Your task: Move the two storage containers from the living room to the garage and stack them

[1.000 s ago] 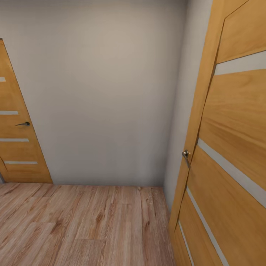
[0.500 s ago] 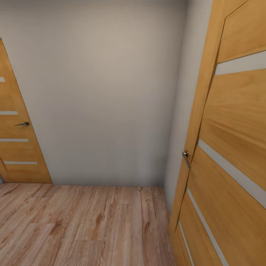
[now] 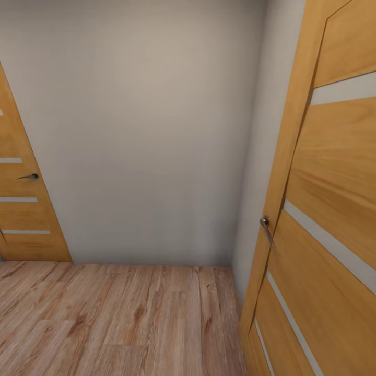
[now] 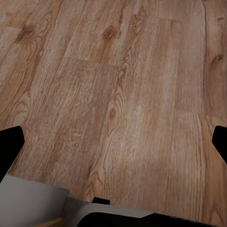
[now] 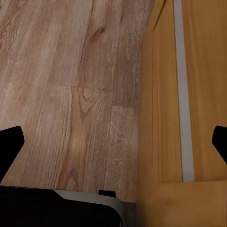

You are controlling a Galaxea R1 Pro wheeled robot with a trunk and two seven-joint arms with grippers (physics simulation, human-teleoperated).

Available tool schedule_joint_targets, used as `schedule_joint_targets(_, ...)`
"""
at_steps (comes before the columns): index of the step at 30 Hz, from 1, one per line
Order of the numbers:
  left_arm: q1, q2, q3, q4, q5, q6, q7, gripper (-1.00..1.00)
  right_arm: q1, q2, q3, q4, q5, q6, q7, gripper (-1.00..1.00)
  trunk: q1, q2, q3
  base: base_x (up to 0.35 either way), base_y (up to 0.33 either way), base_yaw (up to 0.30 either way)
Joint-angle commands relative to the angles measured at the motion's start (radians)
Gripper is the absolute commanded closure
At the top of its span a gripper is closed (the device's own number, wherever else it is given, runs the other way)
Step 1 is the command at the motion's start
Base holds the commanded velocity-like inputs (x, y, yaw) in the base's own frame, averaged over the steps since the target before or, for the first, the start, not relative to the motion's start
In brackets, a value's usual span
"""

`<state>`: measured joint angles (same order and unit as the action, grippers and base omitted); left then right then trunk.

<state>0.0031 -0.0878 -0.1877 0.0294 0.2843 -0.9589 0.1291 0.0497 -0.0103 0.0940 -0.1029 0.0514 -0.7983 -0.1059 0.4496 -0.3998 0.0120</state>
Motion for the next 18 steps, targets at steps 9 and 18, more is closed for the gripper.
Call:
schedule_joint_targets(9,0.0,-0.002,-0.009,0.001,0.003,-0.004,0.009,-1.0,0.001,0.0,0.007,-0.001,0.005,0.001,-0.011,-1.0,0.0,0.0,0.0,0.014,0.0,0.0)
schedule_joint_targets(18,0.0,0.001,-0.009,0.001,0.003,-0.001,0.007,-1.0,0.001,0.0,0.007,-0.002,0.005,0.001,-0.011,-1.0,0.0,0.0,0.0,0.185,0.0,0.0)
